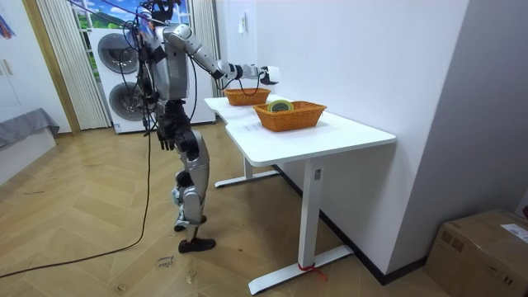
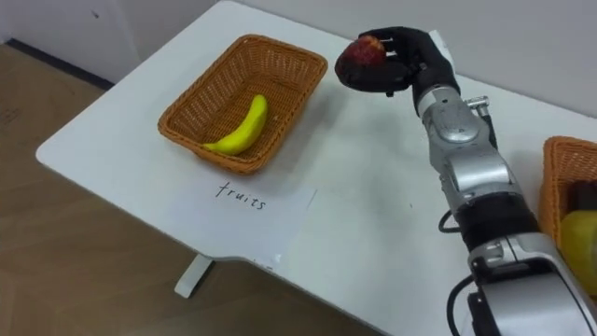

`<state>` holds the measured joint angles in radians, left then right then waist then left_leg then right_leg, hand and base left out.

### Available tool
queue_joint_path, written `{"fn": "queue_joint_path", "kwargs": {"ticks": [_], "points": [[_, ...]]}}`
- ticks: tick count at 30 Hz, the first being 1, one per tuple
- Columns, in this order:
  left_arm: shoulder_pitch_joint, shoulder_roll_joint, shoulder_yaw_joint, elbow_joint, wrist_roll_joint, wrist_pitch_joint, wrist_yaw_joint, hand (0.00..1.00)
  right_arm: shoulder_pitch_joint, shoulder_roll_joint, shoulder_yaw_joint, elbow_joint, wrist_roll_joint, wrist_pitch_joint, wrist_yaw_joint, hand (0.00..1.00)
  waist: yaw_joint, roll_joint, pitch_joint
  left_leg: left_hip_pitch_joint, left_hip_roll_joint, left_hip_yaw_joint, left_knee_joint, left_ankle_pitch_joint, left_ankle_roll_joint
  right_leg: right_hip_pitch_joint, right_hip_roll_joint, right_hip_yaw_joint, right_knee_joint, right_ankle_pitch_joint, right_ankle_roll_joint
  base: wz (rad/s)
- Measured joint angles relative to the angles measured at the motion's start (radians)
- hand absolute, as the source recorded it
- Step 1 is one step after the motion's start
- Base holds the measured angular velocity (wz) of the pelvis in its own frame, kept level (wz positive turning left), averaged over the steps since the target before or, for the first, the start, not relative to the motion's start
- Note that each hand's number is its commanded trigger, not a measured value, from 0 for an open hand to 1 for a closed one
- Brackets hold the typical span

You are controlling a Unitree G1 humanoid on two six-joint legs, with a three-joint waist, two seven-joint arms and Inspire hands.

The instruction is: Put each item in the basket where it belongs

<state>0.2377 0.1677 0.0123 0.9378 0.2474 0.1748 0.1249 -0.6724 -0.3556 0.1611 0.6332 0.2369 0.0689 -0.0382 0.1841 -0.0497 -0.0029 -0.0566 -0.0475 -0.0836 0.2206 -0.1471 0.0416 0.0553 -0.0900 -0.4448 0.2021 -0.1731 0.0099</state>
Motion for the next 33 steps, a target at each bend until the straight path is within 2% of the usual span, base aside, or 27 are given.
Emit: {"fn": "queue_joint_path", "kwargs": {"ticks": [3,11,17,22,28,33], "points": [[0.012,0.000,0.005,0.000,0.001,0.001,-0.001,0.00,0.011,0.000,-0.018,-0.055,-0.003,0.001,-0.006,1.00,-0.013,-0.001,-0.0001,0.010,0.000,0.000,0.002,0.000,0.000,0.008,0.000,0.001,0.000,0.000,0.000,0.00],[0.029,-0.001,0.006,0.000,0.007,-0.001,-0.006,0.00,0.030,0.000,-0.031,-0.117,-0.012,0.006,-0.006,1.00,-0.021,-0.010,0.0016,0.020,-0.001,-0.004,0.002,0.000,0.000,0.023,-0.001,0.001,0.001,0.000,0.001,0.00],[0.039,-0.002,0.010,0.001,0.009,0.000,-0.007,0.00,0.031,0.000,-0.032,-0.180,-0.017,0.020,-0.004,1.00,-0.024,-0.027,0.0054,0.032,-0.007,-0.009,0.002,-0.001,0.001,0.040,-0.001,0.006,-0.004,-0.009,0.006,0.04],[0.047,-0.004,0.032,0.001,0.031,0.000,-0.010,0.00,0.068,0.000,-0.033,-0.291,-0.031,0.020,-0.002,1.00,-0.004,-0.037,0.0018,0.039,-0.010,-0.012,0.001,-0.002,0.003,0.051,0.000,0.004,-0.015,-0.009,0.007,0.03],[0.048,-0.004,0.033,-0.003,0.031,0.000,-0.010,0.00,0.082,0.003,-0.025,-0.297,-0.058,0.021,0.018,1.00,0.019,-0.035,0.0055,0.049,-0.016,-0.038,0.000,-0.006,0.004,0.066,-0.002,0.002,-0.015,-0.013,0.013,0.09],[0.047,-0.003,0.033,-0.005,0.031,0.000,-0.016,0.00,0.087,0.006,0.006,-0.298,-0.155,0.021,0.035,1.00,0.038,-0.034,0.0078,0.047,-0.017,-0.043,-0.002,-0.007,0.004,0.068,-0.001,0.002,-0.015,-0.013,0.014,0.02]]}}
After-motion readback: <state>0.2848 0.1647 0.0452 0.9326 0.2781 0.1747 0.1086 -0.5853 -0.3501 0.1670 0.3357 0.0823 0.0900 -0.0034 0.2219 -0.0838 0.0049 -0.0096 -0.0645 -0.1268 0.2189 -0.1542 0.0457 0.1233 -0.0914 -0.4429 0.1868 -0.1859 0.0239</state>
